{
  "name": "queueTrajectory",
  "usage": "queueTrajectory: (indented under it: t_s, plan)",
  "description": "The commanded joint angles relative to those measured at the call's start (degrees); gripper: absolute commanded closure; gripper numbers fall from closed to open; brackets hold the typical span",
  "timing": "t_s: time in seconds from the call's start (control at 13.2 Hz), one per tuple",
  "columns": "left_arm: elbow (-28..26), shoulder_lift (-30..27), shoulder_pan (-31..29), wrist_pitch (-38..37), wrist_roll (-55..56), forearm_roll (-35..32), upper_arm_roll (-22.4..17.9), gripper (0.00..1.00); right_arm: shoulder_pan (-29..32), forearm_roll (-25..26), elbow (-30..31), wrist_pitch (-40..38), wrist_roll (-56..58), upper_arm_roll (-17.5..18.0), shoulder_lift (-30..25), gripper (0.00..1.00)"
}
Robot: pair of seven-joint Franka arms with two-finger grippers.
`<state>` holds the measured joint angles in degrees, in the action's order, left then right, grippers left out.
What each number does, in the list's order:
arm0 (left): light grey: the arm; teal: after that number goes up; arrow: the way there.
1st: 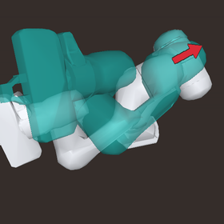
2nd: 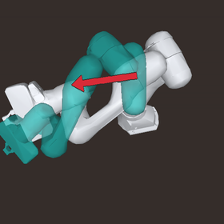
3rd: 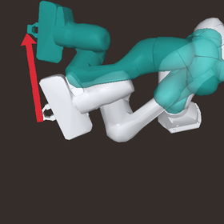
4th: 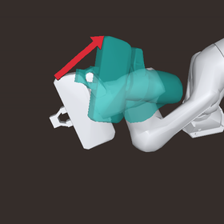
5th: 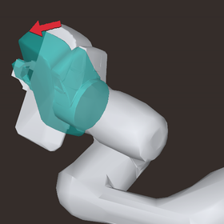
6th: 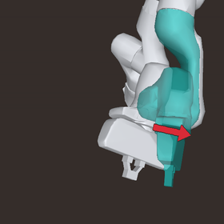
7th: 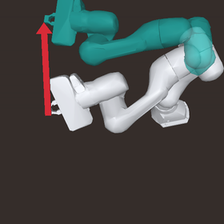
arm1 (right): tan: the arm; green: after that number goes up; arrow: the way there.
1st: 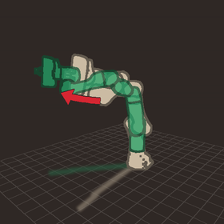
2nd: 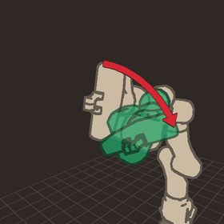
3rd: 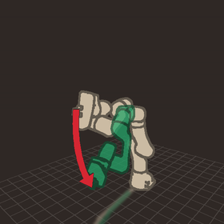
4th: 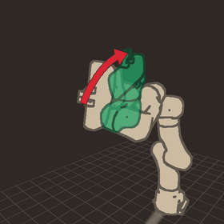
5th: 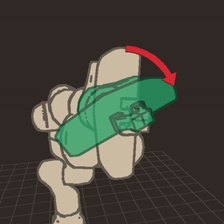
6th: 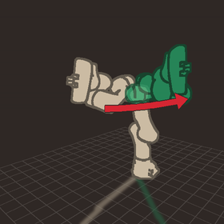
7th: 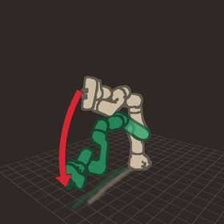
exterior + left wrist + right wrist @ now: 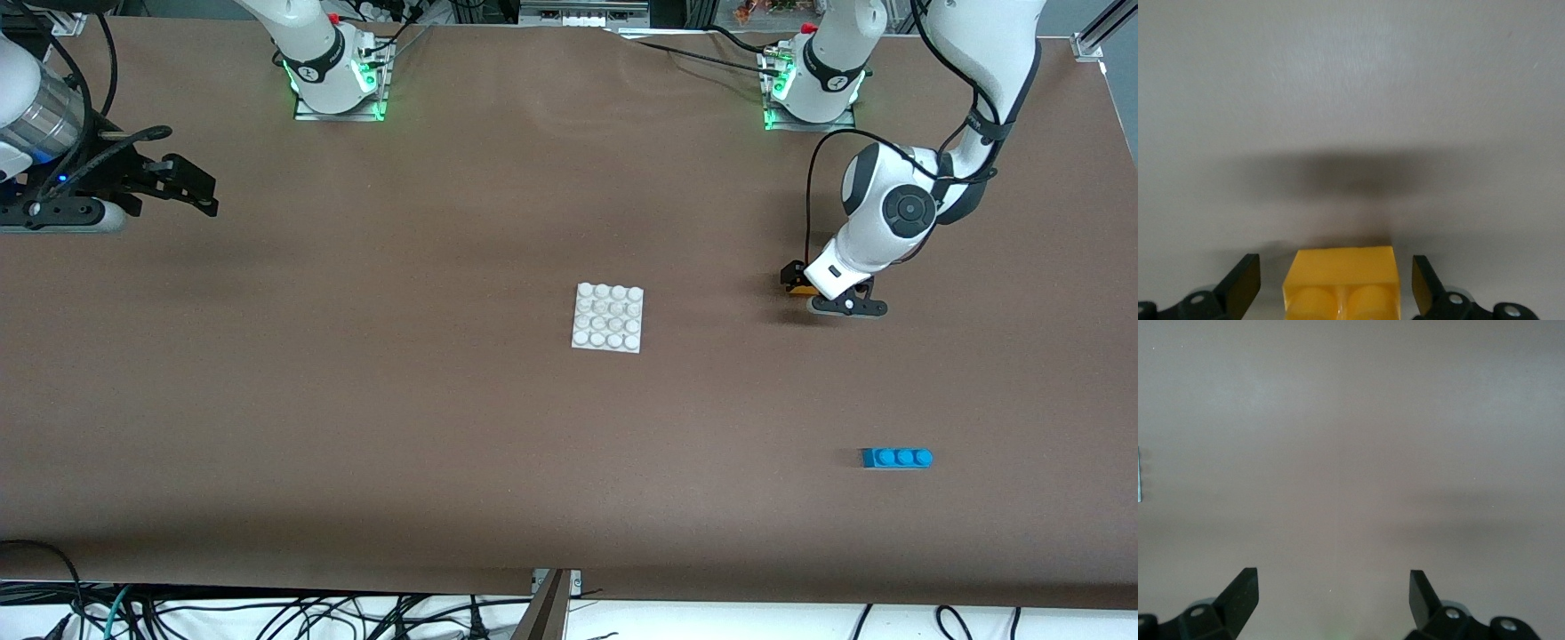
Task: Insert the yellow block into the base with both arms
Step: 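Grasp the yellow brick with the left gripper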
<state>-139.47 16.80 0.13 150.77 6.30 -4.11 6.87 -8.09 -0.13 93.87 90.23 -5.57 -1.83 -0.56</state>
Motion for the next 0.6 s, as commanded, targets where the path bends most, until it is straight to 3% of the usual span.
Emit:
queueTrajectory:
  t_s: [0.0,0.15,0.3,0.38,0.53]
  plan:
    - [-0.54,0.95,-0.22,0.76,0.82,-1.61,0.16,0.02,0.71,1.1,-2.2,-2.52,1.35,0.43,-0.06,0.0]
    - [-0.45,1.22,-0.13,0.76,0.73,-1.61,0.25,0.43,0.36,1.01,-2.55,-2.34,0.91,0.77,2.56,0.0]
    - [-0.37,0.96,-0.13,0.23,0.64,-1.61,0.25,0.75,0.27,0.23,-3.52,-2.08,1.0,0.86,3.28,0.0]
    - [-0.37,0.78,-0.13,-0.03,0.73,-1.61,0.25,0.83,0.27,0.22,-3.44,-2.17,0.91,0.86,3.28,0.0]
    - [0.6,-0.44,-0.13,-1.26,1.08,-1.61,0.25,0.87,0.36,0.22,-3.43,-2.17,0.91,0.78,3.2,0.0]
